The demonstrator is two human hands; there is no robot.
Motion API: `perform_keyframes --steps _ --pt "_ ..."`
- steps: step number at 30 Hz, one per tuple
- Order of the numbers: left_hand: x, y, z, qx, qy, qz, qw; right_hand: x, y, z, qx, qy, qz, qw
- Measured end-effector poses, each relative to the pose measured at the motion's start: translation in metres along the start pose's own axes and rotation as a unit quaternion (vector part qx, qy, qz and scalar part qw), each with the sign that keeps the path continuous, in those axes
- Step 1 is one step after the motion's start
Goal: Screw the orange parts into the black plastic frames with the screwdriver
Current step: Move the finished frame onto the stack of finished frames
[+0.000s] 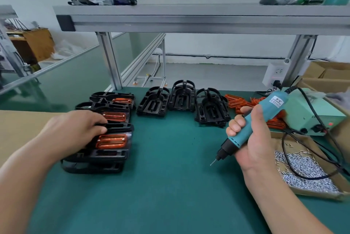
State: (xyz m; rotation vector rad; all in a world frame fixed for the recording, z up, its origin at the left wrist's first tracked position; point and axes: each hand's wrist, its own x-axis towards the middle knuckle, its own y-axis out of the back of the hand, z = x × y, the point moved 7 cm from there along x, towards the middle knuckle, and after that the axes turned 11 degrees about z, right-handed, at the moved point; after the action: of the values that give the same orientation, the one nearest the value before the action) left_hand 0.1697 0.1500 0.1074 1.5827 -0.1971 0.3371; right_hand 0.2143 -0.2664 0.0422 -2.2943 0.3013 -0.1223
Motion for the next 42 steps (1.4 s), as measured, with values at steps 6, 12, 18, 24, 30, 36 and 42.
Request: perform_keyframes --steps 6,12,18,24,30,36,42 --pt "-0.004 -0.024 -0.021 0.027 0.034 -0.036 0.998 0.001 0.002 -0.002 0.009 -0.002 0.004 1.000" --pt "-0.009 -0.041 -0.033 0.006 0.065 -0.017 0.998 0.000 0.000 -0.003 0.011 0.000 -0.002 1.000" --pt "-0.019 -0.023 -0.014 -0.093 0.077 0.067 0.990 0.001 0.001 -0.005 0.019 0.002 0.012 1.000" --pt "-0.002 -0.017 0.090 -0.225 0.044 0.058 0.972 0.004 0.003 -0.009 0.029 0.009 0.028 0.999" --pt "0.048 -0.066 0.202 -0.373 0.034 -0.037 0.927 0.005 0.005 -0.009 0.030 0.012 0.031 0.999" --pt "0.091 -0.103 0.256 -0.309 0.062 -0.050 0.948 0.005 0.003 -0.005 0.030 0.005 0.015 0.999" --pt "0.099 -0.122 0.265 -0.303 0.089 -0.030 0.949 0.006 0.003 -0.009 0.031 0.009 0.016 0.999"
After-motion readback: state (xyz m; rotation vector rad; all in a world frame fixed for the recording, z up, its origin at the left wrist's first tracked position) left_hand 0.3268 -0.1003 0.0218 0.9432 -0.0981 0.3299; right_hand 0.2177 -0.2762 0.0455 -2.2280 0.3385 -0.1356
